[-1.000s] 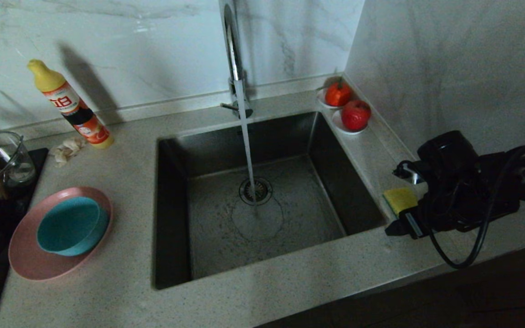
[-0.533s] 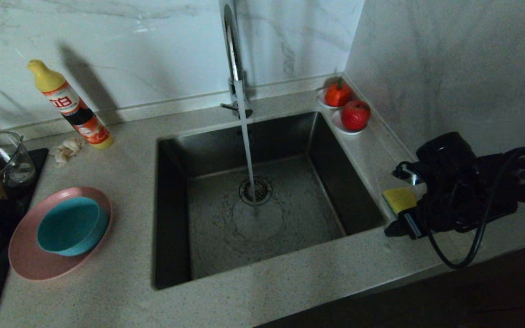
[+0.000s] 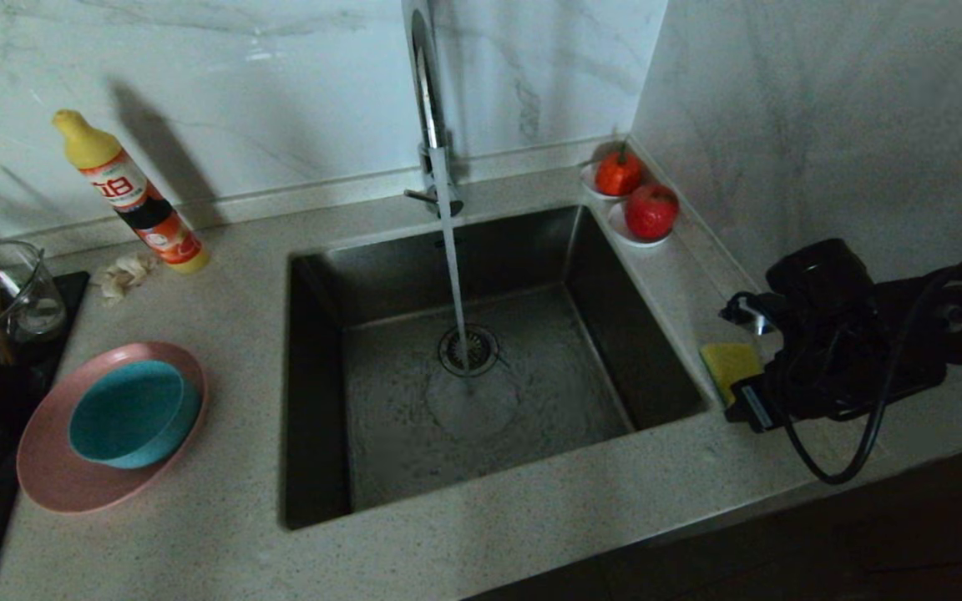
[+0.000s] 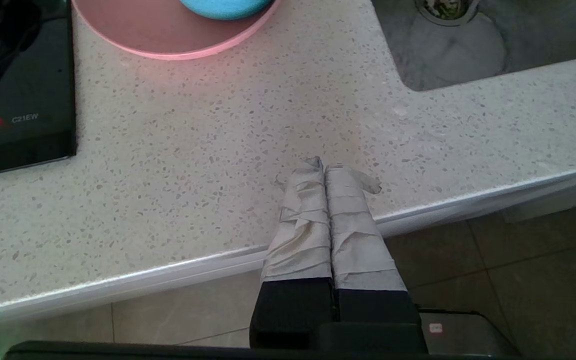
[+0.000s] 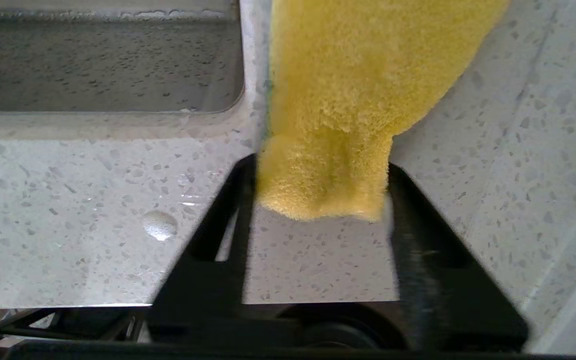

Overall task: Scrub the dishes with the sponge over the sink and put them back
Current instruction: Pick up a bowl and the sponge

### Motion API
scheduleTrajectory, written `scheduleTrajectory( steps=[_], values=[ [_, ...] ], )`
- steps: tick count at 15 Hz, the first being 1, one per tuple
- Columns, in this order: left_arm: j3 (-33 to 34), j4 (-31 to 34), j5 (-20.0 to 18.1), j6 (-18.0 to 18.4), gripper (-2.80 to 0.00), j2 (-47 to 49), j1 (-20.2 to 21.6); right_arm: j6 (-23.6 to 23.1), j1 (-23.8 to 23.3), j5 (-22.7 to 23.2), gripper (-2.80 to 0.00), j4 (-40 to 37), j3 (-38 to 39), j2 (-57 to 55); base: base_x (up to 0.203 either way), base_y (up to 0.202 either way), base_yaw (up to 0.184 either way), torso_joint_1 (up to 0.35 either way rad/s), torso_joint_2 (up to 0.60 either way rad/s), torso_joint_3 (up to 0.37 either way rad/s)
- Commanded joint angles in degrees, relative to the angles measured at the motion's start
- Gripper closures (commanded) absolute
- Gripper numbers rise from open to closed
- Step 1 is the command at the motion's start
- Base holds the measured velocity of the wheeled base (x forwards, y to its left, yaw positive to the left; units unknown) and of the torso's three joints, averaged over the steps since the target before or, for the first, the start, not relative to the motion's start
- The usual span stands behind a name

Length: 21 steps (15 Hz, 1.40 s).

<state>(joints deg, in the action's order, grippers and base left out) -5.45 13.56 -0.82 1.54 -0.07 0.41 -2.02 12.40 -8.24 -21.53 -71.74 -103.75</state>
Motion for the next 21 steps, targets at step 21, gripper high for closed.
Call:
scheduleTrajectory(
  steps=[21],
  values=[
    [0.00,0.07,0.02,0.04,0.00,-0.01,0.02,-0.67,30.59,-1.53,0.00,-5.46,0.32,17.54,0.000,0.000,0.000,0.000,0.00,0.000]
  ],
)
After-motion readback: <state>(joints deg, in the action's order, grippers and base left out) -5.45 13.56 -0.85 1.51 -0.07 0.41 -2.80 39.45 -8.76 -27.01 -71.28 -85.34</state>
